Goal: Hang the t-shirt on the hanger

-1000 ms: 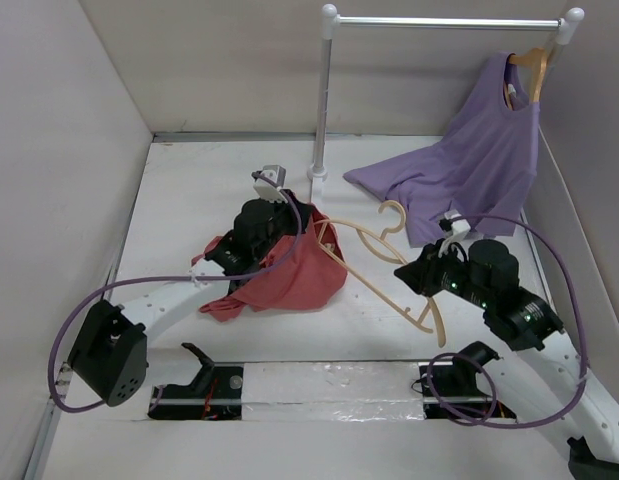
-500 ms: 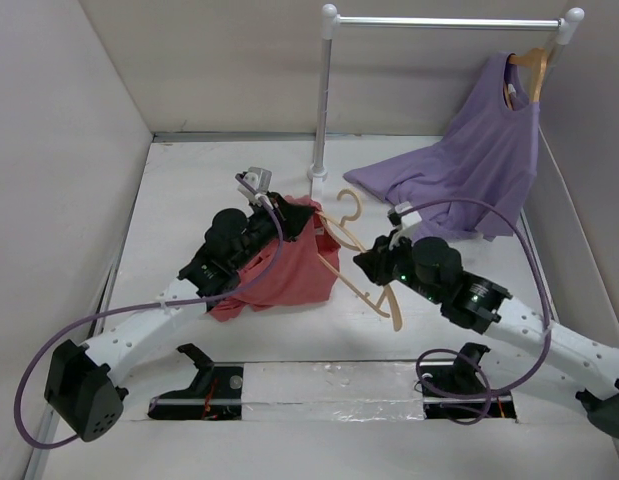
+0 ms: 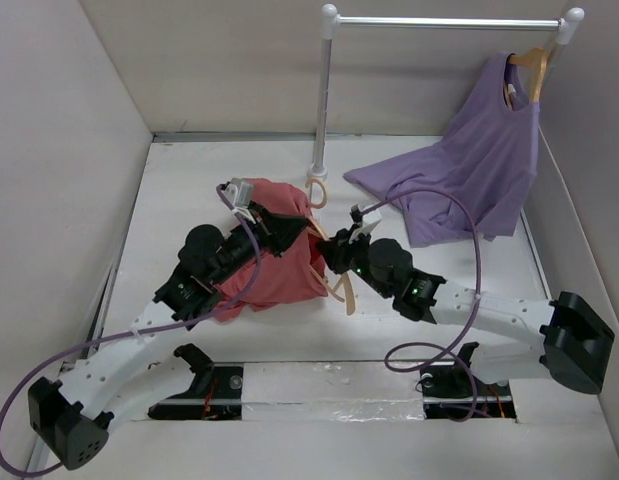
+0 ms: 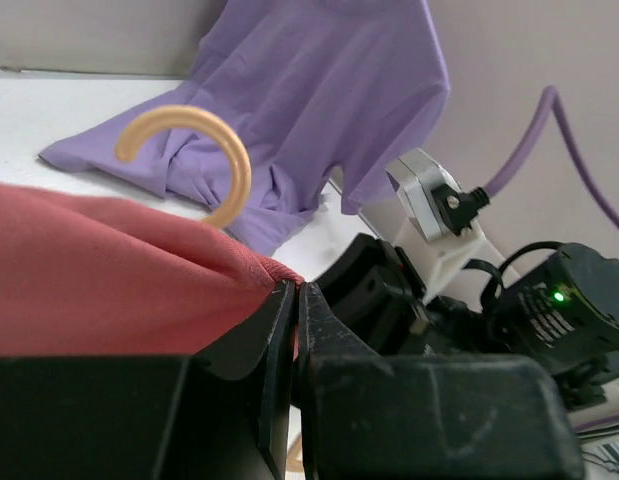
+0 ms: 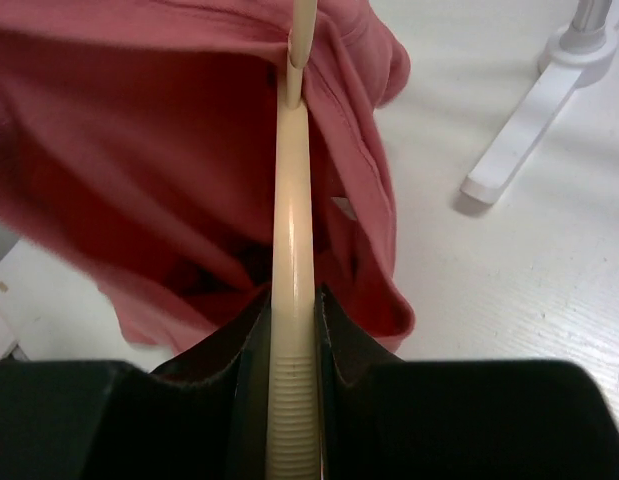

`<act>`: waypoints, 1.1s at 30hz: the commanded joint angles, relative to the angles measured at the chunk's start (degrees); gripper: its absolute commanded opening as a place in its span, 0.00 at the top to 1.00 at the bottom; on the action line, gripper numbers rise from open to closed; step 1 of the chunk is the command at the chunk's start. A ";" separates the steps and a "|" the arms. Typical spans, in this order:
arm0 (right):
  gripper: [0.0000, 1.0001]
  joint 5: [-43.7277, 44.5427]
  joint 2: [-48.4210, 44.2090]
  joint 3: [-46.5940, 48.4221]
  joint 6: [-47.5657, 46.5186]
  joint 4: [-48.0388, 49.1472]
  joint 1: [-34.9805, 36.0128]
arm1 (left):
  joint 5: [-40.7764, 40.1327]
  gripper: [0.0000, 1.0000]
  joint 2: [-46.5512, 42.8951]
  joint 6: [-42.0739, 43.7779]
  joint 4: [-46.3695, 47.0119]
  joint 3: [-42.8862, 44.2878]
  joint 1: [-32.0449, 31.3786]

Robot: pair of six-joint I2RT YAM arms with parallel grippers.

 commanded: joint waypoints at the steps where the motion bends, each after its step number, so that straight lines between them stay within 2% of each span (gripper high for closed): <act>1: 1.00 5.92 0.12 2.61 -1.89 13.03 0.31 | -0.21 1.00 -5.08 -1.70 1.48 -0.76 -0.26; 6: 1.00 11.37 -0.31 6.13 -6.38 9.70 1.62 | -2.41 1.00 -7.47 -2.23 -1.25 -2.86 -0.26; 10: 1.00 10.59 -1.73 5.43 -7.09 10.30 1.63 | 2.75 1.00 -4.67 -3.02 1.20 -3.48 -0.26; 13: 1.00 9.18 1.95 4.21 -7.00 16.17 1.63 | 8.12 1.00 -0.29 -4.69 7.61 -3.40 -0.26; 14: 1.00 9.27 4.32 3.77 -7.17 22.11 1.63 | 10.22 1.00 0.78 -4.69 8.15 -3.05 -0.26; 17: 1.00 10.14 5.74 1.84 -7.09 30.66 2.15 | 10.77 1.00 2.72 -4.08 8.59 -2.34 -0.26; 19: 1.00 11.81 4.78 0.87 -8.13 32.97 2.68 | 10.24 1.00 2.11 -3.64 8.16 -2.52 -0.26; 21: 1.00 12.87 2.86 -1.15 -8.93 36.31 2.68 | 9.19 0.93 2.02 -1.80 4.39 -0.86 -0.26; 22: 1.00 13.05 2.32 -1.60 -9.98 36.84 2.68 | 8.58 0.80 1.67 -1.10 2.90 -0.24 -0.26; 24: 1.00 13.57 1.27 -2.73 -10.51 36.85 2.68 | 5.43 0.63 0.62 -0.56 0.25 0.29 -0.26; 25: 1.00 13.49 -0.04 -3.44 -10.69 37.11 2.68 | 4.02 0.49 -0.60 -0.65 -0.19 0.29 -0.26; 26: 1.00 13.57 -0.66 -4.05 -10.60 37.29 2.68 | 0.43 0.42 -1.31 -0.65 -1.50 0.56 -0.26; 29: 1.00 13.58 -2.34 -6.25 -9.81 37.37 2.68 | -8.35 0.40 -2.90 -1.70 -4.67 2.75 -0.26; 33: 1.00 13.05 -4.27 -8.71 -8.58 37.38 2.68 | -19.60 0.48 -2.99 -7.67 -5.11 4.33 -0.26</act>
